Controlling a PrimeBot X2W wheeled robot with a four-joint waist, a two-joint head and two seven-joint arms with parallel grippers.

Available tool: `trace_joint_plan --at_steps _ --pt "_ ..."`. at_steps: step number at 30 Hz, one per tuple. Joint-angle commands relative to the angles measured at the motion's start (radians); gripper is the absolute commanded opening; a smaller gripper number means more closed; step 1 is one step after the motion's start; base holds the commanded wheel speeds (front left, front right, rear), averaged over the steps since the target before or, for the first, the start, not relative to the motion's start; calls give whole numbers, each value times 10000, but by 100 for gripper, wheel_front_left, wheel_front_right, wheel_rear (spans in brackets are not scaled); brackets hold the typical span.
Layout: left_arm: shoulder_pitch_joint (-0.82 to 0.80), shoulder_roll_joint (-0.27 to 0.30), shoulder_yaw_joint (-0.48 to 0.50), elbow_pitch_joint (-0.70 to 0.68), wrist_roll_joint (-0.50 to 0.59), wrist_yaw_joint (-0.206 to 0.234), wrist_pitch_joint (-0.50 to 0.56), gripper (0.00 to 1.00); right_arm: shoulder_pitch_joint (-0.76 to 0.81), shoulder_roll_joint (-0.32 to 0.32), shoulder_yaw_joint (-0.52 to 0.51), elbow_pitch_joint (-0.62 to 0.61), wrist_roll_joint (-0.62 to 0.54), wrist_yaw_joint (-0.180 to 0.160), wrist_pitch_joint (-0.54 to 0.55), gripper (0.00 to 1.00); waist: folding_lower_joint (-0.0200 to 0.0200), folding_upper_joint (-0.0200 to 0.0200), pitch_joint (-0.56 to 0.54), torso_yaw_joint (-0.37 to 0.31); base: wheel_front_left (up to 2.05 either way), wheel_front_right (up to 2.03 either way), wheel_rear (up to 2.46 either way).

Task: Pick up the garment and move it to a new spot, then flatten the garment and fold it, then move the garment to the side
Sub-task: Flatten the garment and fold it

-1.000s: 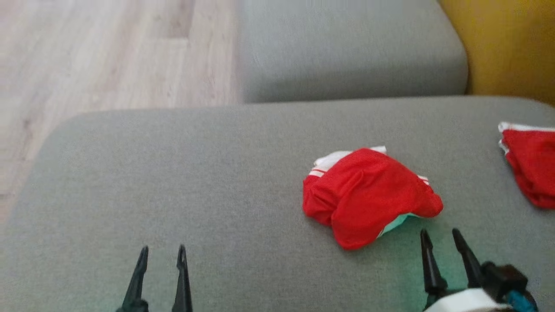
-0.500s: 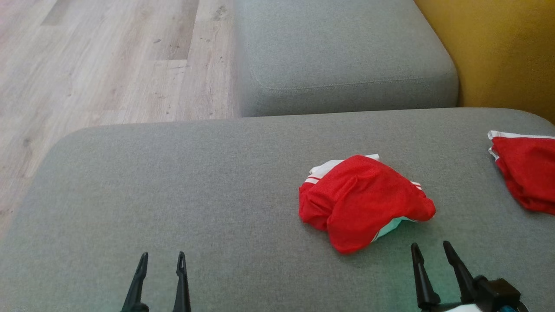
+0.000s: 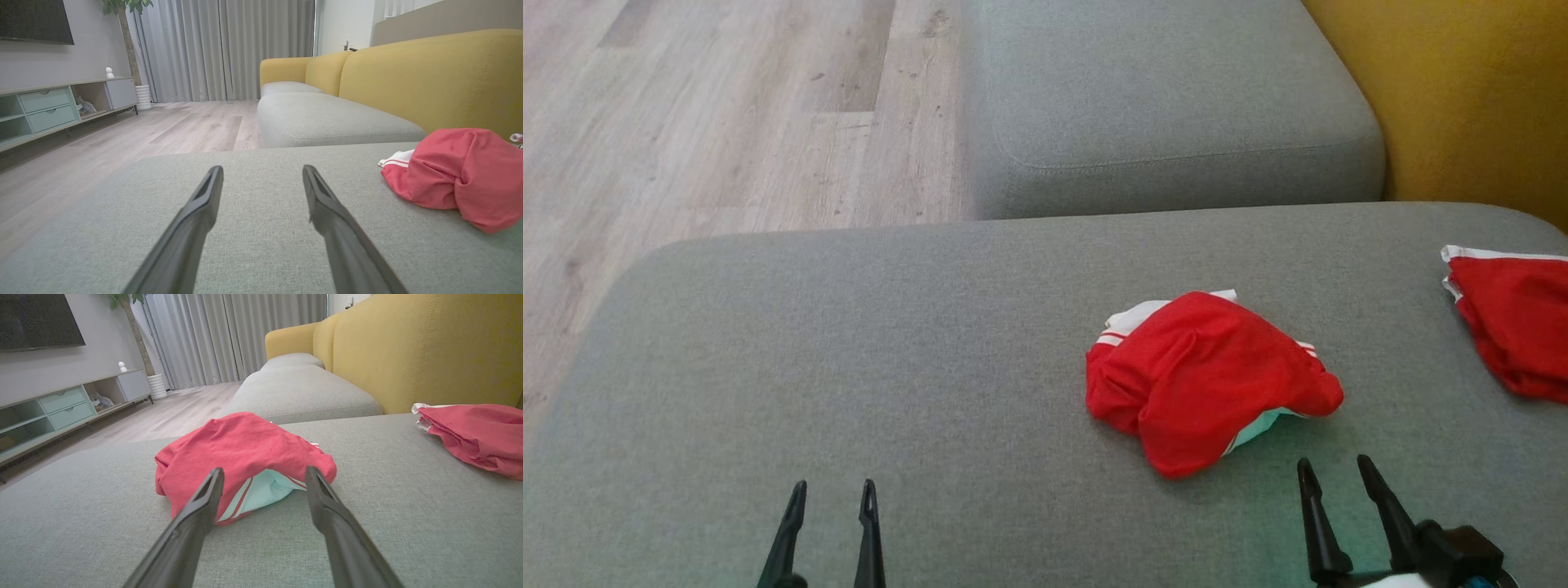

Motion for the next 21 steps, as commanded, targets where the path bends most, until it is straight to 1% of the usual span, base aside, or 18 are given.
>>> trace_joint_plan --at_steps 1,9,12,16,21 --pt "-488 -74 230 -263 1 -3 -95 100 -410 -67 190 -297 85 67 -38 100 0 0 12 19 0 0 0" --pt "-476 -75 191 -191 -113 -27 -95 100 -443 -67 243 -304 112 67 -38 100 0 0 56 -2 0 0 0" --pt "-588 -75 58 -61 -53 -195 -95 100 -456 -67 329 -324 107 67 -38 100 0 0 142 -146 0 0 0" --pt "-1036 -75 -218 172 114 -258 -95 100 -577 -67 449 -344 2 67 -38 100 0 0 380 -684 0 0 0" --pt "-2032 -75 -1046 480 535 -294 -95 100 -819 -66 554 -478 -56 67 -38 100 0 0 836 -1846 0 0 0"
